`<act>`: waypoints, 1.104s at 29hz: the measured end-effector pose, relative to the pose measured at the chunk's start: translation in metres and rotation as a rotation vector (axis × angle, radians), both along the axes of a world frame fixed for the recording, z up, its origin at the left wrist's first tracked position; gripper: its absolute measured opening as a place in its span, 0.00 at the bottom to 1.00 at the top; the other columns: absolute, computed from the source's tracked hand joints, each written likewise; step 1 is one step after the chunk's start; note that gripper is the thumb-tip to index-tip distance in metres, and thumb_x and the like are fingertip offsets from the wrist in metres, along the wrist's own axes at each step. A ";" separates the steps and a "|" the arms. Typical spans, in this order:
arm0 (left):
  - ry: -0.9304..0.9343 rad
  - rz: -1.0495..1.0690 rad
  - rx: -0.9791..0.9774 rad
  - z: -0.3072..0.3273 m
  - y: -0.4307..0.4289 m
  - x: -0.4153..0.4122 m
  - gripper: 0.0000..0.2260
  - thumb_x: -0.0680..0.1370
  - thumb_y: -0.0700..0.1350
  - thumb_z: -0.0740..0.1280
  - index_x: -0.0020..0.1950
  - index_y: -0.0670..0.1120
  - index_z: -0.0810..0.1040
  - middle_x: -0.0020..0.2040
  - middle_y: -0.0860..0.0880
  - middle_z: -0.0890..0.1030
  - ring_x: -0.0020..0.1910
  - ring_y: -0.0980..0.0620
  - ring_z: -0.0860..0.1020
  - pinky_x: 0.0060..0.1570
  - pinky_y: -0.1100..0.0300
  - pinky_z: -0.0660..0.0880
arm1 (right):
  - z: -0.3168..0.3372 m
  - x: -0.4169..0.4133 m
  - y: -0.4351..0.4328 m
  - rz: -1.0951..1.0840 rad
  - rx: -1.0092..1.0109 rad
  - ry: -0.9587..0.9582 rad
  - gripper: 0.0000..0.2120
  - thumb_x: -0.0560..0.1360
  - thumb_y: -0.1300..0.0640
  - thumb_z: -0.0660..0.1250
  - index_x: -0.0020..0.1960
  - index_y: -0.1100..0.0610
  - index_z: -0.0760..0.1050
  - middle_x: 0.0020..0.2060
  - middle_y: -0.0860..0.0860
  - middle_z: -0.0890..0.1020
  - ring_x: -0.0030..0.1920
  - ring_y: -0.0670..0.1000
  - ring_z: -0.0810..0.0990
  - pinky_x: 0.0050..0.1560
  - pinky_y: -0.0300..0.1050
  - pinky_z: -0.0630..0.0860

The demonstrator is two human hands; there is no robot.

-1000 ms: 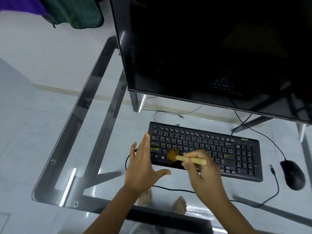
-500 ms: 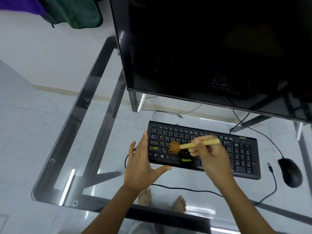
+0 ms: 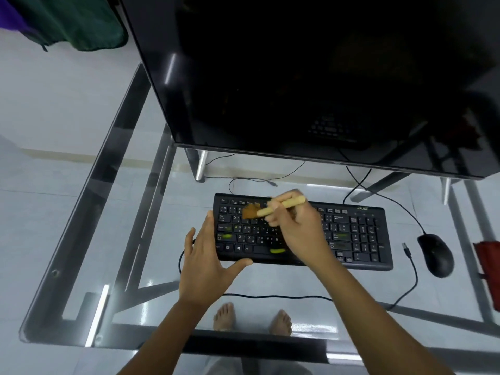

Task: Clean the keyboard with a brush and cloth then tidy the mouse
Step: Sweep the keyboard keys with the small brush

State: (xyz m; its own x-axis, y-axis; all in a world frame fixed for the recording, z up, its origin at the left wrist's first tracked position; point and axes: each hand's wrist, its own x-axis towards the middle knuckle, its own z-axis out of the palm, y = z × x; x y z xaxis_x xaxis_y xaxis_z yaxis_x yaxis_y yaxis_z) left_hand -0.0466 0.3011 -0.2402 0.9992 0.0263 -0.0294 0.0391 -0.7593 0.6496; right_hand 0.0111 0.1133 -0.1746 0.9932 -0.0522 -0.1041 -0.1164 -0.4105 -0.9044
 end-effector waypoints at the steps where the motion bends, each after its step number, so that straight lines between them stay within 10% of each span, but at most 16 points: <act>1: 0.017 0.022 -0.051 0.000 0.000 -0.001 0.50 0.65 0.68 0.70 0.78 0.51 0.49 0.75 0.55 0.64 0.74 0.57 0.55 0.71 0.40 0.60 | -0.001 -0.007 -0.017 0.021 -0.008 0.054 0.04 0.80 0.61 0.63 0.48 0.57 0.76 0.38 0.50 0.84 0.38 0.45 0.84 0.41 0.39 0.80; 7: 0.089 0.149 -0.253 0.006 0.003 0.001 0.49 0.64 0.67 0.71 0.77 0.58 0.49 0.75 0.57 0.58 0.76 0.47 0.56 0.69 0.37 0.63 | 0.003 -0.019 -0.057 -0.061 -0.110 -0.072 0.04 0.79 0.60 0.64 0.47 0.53 0.75 0.37 0.47 0.84 0.38 0.48 0.83 0.41 0.46 0.81; 15: -0.051 -0.269 0.224 0.022 -0.040 0.028 0.48 0.67 0.74 0.59 0.76 0.43 0.58 0.79 0.47 0.49 0.78 0.51 0.43 0.74 0.40 0.43 | 0.008 -0.031 -0.084 -0.041 -0.088 -0.006 0.04 0.79 0.60 0.65 0.46 0.55 0.76 0.35 0.45 0.84 0.37 0.48 0.83 0.40 0.44 0.81; 32: 0.031 -0.451 0.415 0.014 -0.103 0.028 0.53 0.65 0.77 0.54 0.79 0.44 0.46 0.79 0.48 0.41 0.76 0.52 0.35 0.72 0.46 0.32 | 0.008 -0.050 -0.119 -0.134 0.046 -0.031 0.04 0.78 0.60 0.66 0.48 0.52 0.78 0.41 0.48 0.85 0.42 0.47 0.84 0.46 0.46 0.82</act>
State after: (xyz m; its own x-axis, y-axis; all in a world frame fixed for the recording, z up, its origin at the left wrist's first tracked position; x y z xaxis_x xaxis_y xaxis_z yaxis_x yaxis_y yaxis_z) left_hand -0.0190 0.1979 -0.2261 0.9134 -0.3834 -0.1367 -0.3307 -0.8949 0.2997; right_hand -0.0393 -0.0052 -0.1668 0.9804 -0.1803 -0.0792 -0.1393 -0.3511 -0.9259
